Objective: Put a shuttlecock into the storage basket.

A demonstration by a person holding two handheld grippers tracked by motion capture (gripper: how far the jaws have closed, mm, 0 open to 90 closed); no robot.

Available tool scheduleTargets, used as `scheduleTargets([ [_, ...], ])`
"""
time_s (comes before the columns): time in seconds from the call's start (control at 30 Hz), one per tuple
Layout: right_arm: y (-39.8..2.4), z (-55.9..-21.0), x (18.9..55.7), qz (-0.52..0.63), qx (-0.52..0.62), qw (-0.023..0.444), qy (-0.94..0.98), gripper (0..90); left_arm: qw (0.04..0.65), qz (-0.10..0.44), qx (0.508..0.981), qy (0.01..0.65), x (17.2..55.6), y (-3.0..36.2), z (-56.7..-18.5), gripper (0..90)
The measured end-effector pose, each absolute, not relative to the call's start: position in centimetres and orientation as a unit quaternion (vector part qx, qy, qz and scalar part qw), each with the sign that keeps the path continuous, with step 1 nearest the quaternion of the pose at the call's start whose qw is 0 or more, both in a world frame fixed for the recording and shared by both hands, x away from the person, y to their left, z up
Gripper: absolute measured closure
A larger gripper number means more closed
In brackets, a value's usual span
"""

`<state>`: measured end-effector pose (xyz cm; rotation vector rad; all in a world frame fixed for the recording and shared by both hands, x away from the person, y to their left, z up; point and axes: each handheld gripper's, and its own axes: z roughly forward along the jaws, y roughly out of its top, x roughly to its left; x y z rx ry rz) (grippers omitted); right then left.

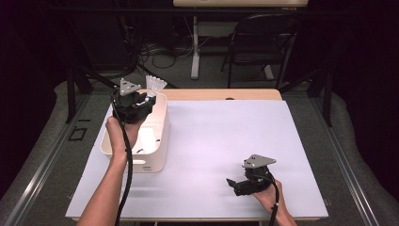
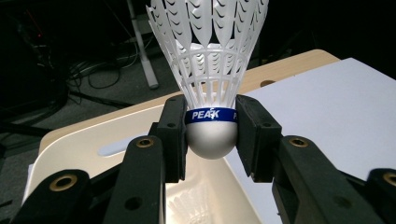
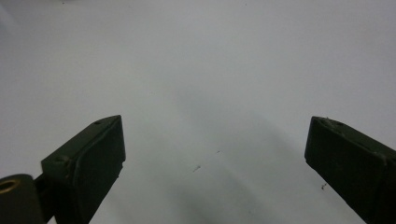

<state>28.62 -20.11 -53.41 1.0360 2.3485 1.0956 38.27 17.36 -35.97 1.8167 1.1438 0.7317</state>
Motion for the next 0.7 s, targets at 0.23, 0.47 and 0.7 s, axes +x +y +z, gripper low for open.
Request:
scheduleTargets([
  [0.23, -20.1, -53.4, 28.6, 0.387, 0.366, 0.174, 0.828, 4.4, 0.416, 0.296, 0.726, 0.461, 38.0, 18.1, -36.0, 65.2],
  [0.47, -20.2, -53.4, 28.6, 0.386, 0.365, 0.174, 0.829, 4.5, 0.405, 0.294, 0.728, 0.468, 37.7, 19.0, -36.9, 65.2],
  [0.7, -20.1, -53.4, 28.6, 0.386, 0.366, 0.174, 0.829, 4.4, 0.395, 0.292, 0.729, 0.476, 37.2, 20.1, -37.5, 65.2],
])
